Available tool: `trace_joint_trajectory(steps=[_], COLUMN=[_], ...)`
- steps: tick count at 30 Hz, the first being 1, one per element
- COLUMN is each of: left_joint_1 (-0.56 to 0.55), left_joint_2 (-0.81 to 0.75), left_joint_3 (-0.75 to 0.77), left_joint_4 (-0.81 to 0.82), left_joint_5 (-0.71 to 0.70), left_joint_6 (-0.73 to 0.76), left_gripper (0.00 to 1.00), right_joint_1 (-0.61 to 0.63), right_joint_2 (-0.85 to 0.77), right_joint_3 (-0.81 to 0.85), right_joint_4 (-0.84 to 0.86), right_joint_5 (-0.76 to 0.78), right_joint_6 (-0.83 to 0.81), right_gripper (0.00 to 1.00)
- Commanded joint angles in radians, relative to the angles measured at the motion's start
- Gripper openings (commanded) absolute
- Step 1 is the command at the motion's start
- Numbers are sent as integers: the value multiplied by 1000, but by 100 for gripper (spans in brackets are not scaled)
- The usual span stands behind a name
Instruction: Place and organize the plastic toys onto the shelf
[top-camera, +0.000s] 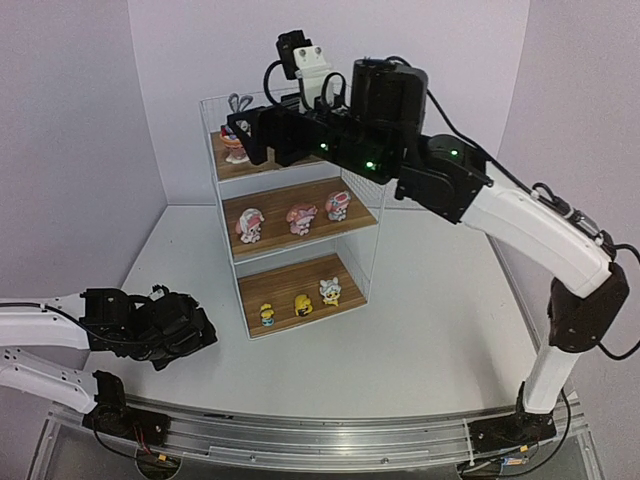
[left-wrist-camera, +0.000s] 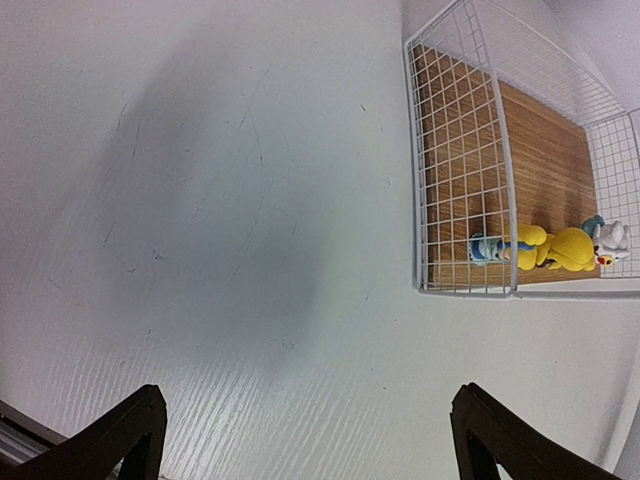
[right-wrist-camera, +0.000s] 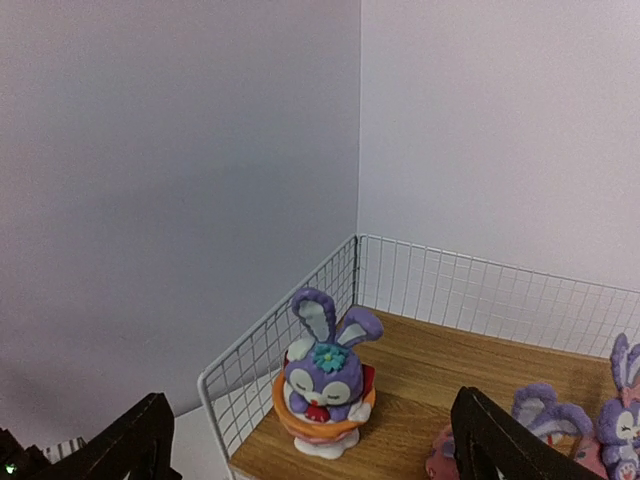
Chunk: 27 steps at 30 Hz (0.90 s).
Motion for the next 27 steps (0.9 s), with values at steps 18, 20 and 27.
trace_joint_trajectory(steps=[18, 20, 27], left_joint_1=[265, 299, 422], left_joint_2=[-6, 25, 66], left_joint_3=[-94, -80, -42], left_joint_4=[230, 234, 224], left_joint_5=[221, 235, 248], left_joint_6=[218, 244, 328], left_gripper=[100, 100, 100], right_joint_1=[-523, -545, -546], right_joint_2=[-849, -884, -1022], right_joint_3=[-1406, -1481, -1621], right_joint_4=[-208, -212, -217], right_joint_5=[60, 179, 326], right_joint_6=[763, 786, 838], right_gripper=[98, 98, 98])
